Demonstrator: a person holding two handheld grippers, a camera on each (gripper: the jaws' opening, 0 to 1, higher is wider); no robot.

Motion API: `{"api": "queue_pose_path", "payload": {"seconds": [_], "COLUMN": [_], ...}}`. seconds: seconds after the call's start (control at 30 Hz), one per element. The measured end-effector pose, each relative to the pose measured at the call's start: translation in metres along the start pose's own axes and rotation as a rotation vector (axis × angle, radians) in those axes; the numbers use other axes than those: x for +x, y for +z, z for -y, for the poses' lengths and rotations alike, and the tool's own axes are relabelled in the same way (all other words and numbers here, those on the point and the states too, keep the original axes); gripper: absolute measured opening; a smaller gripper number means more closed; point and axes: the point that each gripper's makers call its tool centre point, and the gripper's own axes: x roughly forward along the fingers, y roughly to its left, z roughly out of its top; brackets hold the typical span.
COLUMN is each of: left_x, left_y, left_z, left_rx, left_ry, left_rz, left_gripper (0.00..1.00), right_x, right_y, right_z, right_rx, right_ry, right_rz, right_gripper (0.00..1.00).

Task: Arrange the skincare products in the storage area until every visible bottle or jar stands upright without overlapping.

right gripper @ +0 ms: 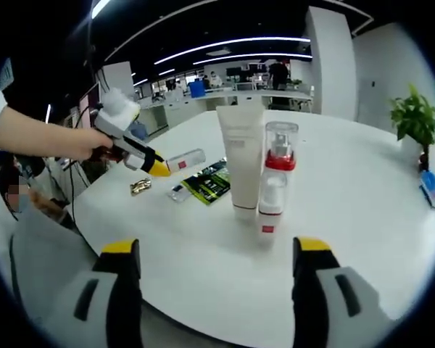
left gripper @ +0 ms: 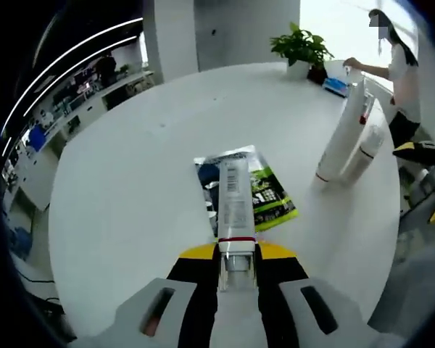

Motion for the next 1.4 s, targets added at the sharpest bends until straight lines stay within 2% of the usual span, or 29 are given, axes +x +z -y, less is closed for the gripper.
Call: {"api": "queue_pose_path", "payload": {"seconds": [0.27, 0.4, 0.73, 0.87, 1.03, 1.17, 1.27, 1.4], "left_x": [-0.024, -0.038, -0.056, -0.06, -0.068, -0.076, -0.082, -0.085], "left_y": [-0.006, -0.012, -0.019, -0.025, -0.034, -0.036, -0.04, -0.047], "left_z": [0.016, 0.027, 0.047, 0.055, 0.068, 0.077, 0.085, 0.094], "left_rx": [0.072, 0.104, 0.154, 0.157, 0.197, 0.202, 0.234, 0.249], "left_ry": [-0.061, -0.097, -0.134, -0.149, -0.172, -0.203, -0.231, -0.275], "left_rz": [0.01, 0.008, 0.019, 0.016, -0.002, 0.0, -0.017, -0.038], "left_gripper": [0.16, 0.16, 0.16, 0.16, 0.16, 0.16, 0.16, 0.16], "right_x": [-0.001, 0.0, 0.0, 0.0, 0.003, 0.01, 0.014, 0.018], "right_y": [0.001, 0.002, 0.0, 0.001, 0.018, 0.028, 0.03, 0.033], "right_z": [-0.008, -0.021, -0.041, -0.05, -0.066, -0.082, -0.095, -0.109], "right_rx": [-0.017, -0.043, -0.092, -0.153, -0.255, -0.345, -0.402, -0.448], "right_ry": [0.038, 0.097, 0.193, 0.243, 0.334, 0.403, 0.446, 0.498], "right_rz": [0.004, 0.003, -0.017, -0.037, -0.025, -0.031, -0.041, -0.049], "right_gripper": [0.83, 0.79, 0.76, 0.72, 0.68, 0.65, 0.64, 0.62]}}
